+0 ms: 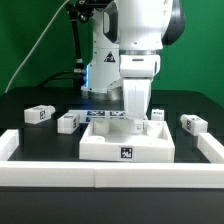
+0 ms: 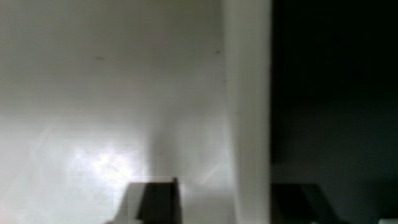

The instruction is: Assemble one leg

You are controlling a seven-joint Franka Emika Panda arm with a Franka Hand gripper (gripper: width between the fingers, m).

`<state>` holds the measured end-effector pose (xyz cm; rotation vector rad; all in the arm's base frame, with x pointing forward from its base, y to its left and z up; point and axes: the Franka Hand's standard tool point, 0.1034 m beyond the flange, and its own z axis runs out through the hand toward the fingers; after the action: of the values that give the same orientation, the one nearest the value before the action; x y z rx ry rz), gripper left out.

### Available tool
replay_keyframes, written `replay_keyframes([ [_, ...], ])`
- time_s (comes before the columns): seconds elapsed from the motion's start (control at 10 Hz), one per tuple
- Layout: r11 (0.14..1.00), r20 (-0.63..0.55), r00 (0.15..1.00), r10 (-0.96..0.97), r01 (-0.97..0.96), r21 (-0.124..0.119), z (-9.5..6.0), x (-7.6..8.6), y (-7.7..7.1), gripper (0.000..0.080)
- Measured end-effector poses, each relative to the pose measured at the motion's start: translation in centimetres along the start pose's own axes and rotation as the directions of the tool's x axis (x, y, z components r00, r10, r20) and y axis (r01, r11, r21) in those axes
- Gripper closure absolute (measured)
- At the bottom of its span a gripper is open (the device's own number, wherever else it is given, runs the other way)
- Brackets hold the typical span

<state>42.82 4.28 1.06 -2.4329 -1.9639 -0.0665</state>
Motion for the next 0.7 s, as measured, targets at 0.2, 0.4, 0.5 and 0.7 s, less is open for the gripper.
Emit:
replay_keyframes([
  [0.2, 1.000, 0.000, 1.000, 0.002, -0.002, 0.000, 0.01, -0.03, 0.00, 0.0741],
  [0.4, 1.000, 0.000, 1.000, 0.003, -0.003, 0.000, 0.01, -0.05, 0.00, 0.0741],
  [0.5, 1.000, 0.000, 1.000, 0.003, -0.003, 0.000, 0.01, -0.05, 0.00, 0.0741],
  [0.7, 1.000, 0.000, 1.000, 0.003, -0.003, 0.000, 0.01, -0.05, 0.00, 0.0741],
])
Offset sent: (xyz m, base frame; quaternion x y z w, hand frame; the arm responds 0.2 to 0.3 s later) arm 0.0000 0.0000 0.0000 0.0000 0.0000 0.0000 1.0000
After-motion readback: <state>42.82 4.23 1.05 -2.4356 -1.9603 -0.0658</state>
